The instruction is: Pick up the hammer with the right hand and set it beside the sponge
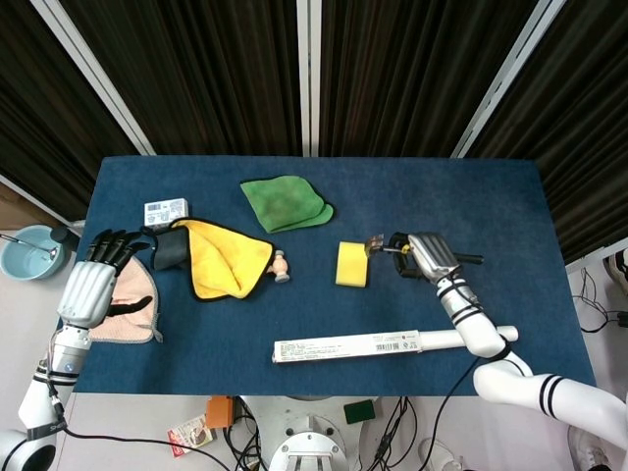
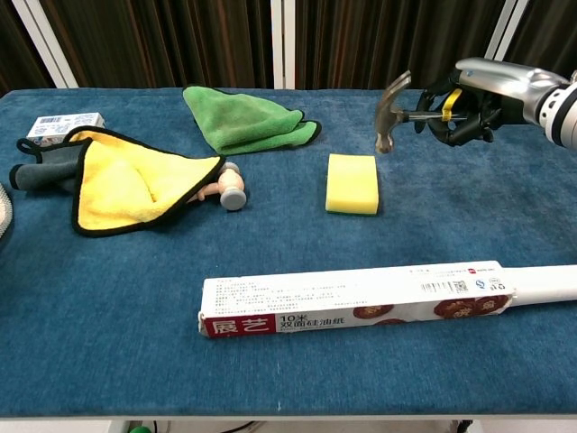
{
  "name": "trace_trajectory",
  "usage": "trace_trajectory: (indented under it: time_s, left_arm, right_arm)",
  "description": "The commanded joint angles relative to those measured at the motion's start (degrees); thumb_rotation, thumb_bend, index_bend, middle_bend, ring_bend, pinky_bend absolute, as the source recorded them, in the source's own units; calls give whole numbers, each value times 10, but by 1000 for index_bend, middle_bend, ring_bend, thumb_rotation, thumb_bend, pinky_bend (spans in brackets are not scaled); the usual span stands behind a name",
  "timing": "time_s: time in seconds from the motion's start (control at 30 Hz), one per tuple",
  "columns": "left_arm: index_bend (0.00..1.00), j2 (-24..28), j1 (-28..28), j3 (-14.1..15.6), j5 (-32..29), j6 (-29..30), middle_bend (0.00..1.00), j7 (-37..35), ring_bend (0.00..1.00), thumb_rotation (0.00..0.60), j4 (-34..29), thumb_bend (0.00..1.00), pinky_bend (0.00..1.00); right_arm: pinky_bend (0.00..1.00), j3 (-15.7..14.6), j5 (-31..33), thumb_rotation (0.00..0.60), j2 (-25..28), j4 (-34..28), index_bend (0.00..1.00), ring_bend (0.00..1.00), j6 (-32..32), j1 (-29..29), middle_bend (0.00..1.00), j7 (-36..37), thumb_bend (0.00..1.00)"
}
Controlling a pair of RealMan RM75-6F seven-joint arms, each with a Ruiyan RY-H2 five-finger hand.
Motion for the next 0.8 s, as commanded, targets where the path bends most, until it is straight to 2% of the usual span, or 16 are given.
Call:
trace_trajectory:
  time_s: [0.03,0.2,0.43,0.5,0.57,0.8]
  left_arm:
    - [228,2,1,-1,1,3,137,3,80,600,-3,40,77]
    - [228,2,3,0,1,3,137,4,79,600,-4,40,77]
    - [228,-3,5,2,0,1,137,-3,80,600,4,41,77]
    - [228,-4,6,3,0,1,137,-6,79,600,7,41,77]
    - [228,-4,8,3,0,4,137,-9,79,600,8,40,77]
    - [226,0,10,2,4,9,137,-10,80,600,8,40,77]
  right_arm:
    - [795,9,7,600,11,-27,1000,835,-9,6,886,4,1000]
    - [796,10,46,600,-20,-12,1000,836,-27,28,887,-34,1000]
    - [798,-5,128,600,-82,50,1000,836,-54,66,887,-120,1000]
    - [798,-6,136,600,-87,50,1000,836,-52,70,887,-130,1000]
    - [797,8,126,600,-79,29,1000,836,-36,62,887,-109,1000]
    - [798,58,-7,600,-6,-84,1000,835,63,-6,888,60,1000]
